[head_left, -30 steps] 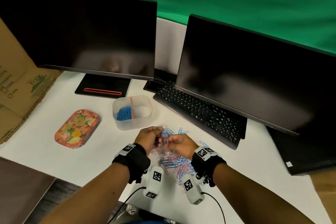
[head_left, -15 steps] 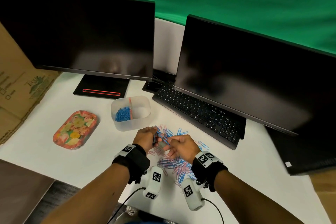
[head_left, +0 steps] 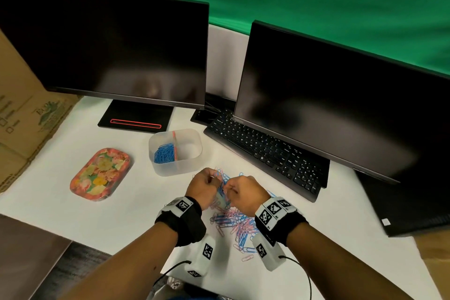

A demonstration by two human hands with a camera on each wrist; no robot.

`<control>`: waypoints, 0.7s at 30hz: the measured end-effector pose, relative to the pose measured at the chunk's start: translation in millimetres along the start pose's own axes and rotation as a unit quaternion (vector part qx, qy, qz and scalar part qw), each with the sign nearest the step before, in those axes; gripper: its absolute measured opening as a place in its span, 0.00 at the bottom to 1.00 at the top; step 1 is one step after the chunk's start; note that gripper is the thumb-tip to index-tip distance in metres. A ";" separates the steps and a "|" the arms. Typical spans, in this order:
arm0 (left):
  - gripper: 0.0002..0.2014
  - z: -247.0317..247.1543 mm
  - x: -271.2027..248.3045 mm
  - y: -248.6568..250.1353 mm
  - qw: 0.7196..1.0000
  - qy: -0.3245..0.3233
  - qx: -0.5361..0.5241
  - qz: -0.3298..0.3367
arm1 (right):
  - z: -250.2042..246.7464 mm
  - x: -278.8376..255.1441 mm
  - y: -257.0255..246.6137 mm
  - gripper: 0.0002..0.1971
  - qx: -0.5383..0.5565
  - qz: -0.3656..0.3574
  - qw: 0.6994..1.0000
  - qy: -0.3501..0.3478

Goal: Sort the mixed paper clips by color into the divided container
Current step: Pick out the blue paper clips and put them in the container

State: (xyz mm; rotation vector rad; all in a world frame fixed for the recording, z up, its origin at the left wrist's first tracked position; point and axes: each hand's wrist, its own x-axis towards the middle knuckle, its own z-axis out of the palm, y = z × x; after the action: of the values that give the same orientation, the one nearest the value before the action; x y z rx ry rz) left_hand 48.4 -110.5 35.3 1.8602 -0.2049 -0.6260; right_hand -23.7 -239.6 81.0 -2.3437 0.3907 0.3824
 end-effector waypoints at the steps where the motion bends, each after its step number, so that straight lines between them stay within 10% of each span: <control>1: 0.07 -0.1 -0.9 -0.9 1.000 0.004 0.012 0.017 | -2.0 1.0 0.6 0.11 -0.020 -0.003 1.000 -0.001; 10: 0.05 -2.3 -8.5 -8.6 0.991 -0.013 0.105 0.081 | -7.8 7.4 6.6 0.11 0.194 0.088 0.977 -0.006; 15: 0.09 -9.6 -1.7 -10.2 0.998 -0.019 -0.017 -0.054 | -3.2 11.3 34.9 0.12 0.164 0.143 0.976 0.000; 21: 0.09 -34.9 0.9 -11.5 0.924 0.020 -0.312 -0.220 | 6.2 10.8 54.0 0.15 -0.049 0.172 0.984 0.008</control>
State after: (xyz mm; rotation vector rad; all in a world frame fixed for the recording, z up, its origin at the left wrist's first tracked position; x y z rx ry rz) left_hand 65.2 -77.9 33.3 1.2899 0.4157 -0.8400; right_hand -35.5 -274.6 39.8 -2.3753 0.8051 0.5577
